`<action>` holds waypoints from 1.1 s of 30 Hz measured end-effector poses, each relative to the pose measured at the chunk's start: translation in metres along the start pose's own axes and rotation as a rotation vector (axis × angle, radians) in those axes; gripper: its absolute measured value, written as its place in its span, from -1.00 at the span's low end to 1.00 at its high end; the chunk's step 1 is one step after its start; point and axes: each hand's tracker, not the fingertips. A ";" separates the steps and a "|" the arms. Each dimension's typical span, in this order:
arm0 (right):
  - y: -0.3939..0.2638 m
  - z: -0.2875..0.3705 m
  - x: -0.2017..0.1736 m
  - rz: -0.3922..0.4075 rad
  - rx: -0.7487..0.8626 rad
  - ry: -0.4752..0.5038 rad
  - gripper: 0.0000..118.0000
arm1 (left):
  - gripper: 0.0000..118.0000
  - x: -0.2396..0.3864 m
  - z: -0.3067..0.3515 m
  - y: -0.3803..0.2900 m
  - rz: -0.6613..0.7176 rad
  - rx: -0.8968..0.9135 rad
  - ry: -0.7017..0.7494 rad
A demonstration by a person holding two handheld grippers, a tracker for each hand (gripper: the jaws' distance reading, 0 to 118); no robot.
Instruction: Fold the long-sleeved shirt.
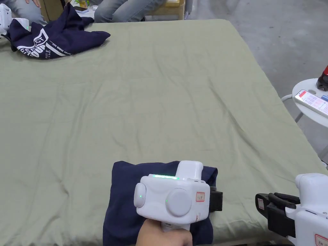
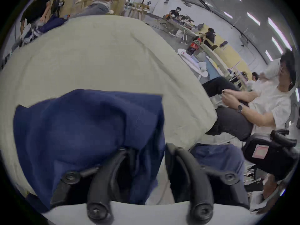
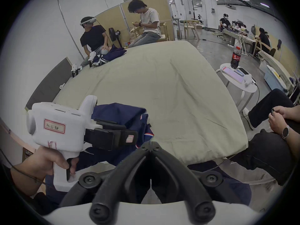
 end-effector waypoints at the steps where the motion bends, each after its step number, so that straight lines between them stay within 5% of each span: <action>1: 0.001 0.002 -0.002 0.002 0.003 0.001 -0.99 | -0.10 0.001 0.005 0.001 -0.013 -0.001 0.005; 5: 0.004 0.006 -0.005 0.010 0.012 0.006 -0.99 | 0.29 0.005 0.063 0.004 -0.060 0.146 -0.014; 10: 0.005 0.007 -0.006 0.010 0.022 0.016 -0.99 | 0.90 -0.058 0.156 -0.012 0.063 0.344 -0.003; 11: 0.006 0.006 -0.006 0.013 0.021 0.018 -0.99 | 0.81 -0.071 0.163 -0.018 0.073 0.349 0.082; 12: 0.006 0.005 -0.007 0.016 0.020 0.019 -0.99 | 0.49 -0.079 0.171 -0.021 0.077 0.348 0.156; 14: 0.006 0.002 -0.008 0.018 0.017 0.026 -0.99 | -1.00 -0.106 0.168 -0.030 0.097 0.313 0.197; 19: 0.007 -0.002 -0.012 0.029 0.005 0.032 -0.99 | -1.00 -0.125 0.132 -0.038 0.050 0.285 0.197; 28: 0.002 0.006 -0.006 0.020 -0.006 0.008 -0.99 | -1.00 -0.028 0.040 -0.036 -0.145 0.172 -0.037; 33: -0.001 0.012 0.001 0.002 -0.006 -0.015 -0.99 | -1.00 -0.003 -0.017 -0.034 -0.176 0.115 -0.025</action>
